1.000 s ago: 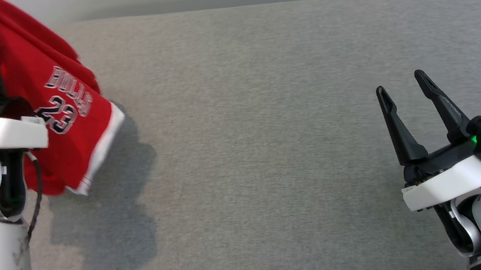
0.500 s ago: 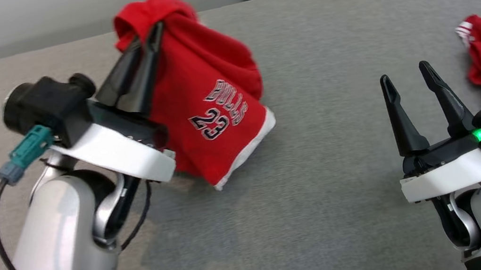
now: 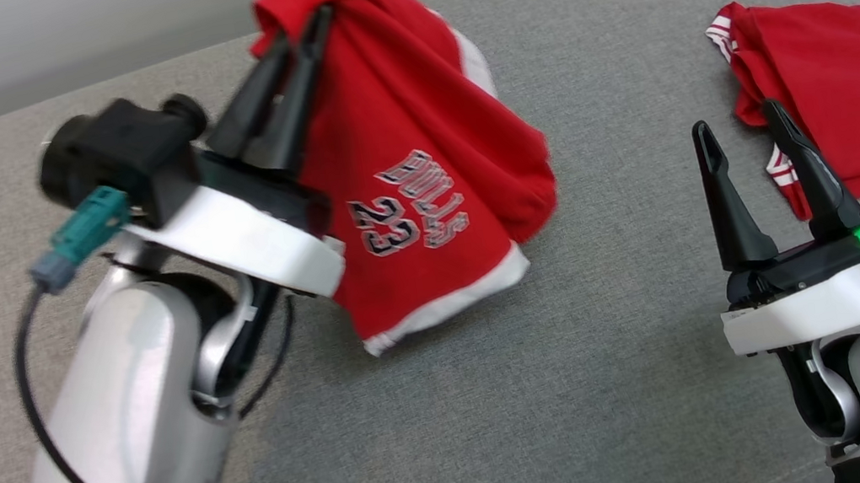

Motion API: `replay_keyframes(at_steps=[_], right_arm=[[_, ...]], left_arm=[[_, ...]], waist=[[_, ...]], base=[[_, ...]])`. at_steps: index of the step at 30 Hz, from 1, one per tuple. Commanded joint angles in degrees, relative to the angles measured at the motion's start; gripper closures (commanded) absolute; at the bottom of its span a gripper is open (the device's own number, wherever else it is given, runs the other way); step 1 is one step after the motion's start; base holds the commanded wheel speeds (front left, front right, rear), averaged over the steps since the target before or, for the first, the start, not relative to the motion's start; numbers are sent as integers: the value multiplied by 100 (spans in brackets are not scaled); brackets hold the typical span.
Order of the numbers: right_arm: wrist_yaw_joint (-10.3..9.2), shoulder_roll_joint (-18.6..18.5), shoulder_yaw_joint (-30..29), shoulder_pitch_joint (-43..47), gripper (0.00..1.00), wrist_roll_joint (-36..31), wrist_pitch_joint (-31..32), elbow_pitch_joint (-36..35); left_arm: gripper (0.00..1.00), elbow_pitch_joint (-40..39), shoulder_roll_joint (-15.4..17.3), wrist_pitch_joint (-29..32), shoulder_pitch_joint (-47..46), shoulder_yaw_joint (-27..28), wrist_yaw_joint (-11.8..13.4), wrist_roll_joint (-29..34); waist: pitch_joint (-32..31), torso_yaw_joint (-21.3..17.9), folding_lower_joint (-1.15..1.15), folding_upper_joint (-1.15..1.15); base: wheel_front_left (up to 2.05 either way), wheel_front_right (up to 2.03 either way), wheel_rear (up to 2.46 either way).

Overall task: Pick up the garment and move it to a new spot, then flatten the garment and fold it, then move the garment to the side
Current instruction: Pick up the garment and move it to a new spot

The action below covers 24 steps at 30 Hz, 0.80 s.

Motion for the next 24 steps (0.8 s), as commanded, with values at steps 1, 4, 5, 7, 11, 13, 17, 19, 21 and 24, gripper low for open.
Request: replay_keyframes(at_steps=[1,4,5,7,11,13,17,19,21,24], right_arm=[[-3,-3,-26,65,0,25,-29,-4],[-3,-2,-7,89,0,45,-28,-2],[-3,-1,13,91,0,56,-29,3],[-4,-3,97,61,0,88,-28,18],[-3,-6,215,-103,0,163,-28,-1],[-3,-4,211,-157,0,193,-28,-3],[-3,-7,177,-216,0,237,-29,-25],[-3,-5,120,-231,0,259,-29,-29],[-3,-4,71,-242,0,291,-29,-39],[-3,-3,8,-215,0,303,-29,-57]], left_arm=[[100,7,109,-14,-49,132,100,31],[100,-63,235,42,32,237,160,14],[100,-89,265,66,47,236,167,11],[100,-150,270,133,42,178,194,49],[100,236,-82,297,-43,-276,198,126],[100,601,-176,267,-63,-458,201,204],[100,1195,-314,149,-105,-671,219,313],[100,1588,-376,12,-165,-800,227,402],[24,1870,-410,-178,-256,-962,257,580],[0,2176,-510,-323,-291,-1232,152,584]], waist=[[-34,57,0,0],[-63,143,0,0],[-69,169,0,0],[-67,201,0,0],[98,34,0,0],[177,-89,0,0],[291,-290,0,0],[351,-410,0,0],[404,-504,0,0],[432,-570,0,0]], base=[[0,0,0],[0,0,0],[0,0,0],[0,0,0],[0,0,0],[0,0,0],[0,0,0],[0,0,0],[0,0,0],[0,0,0]])
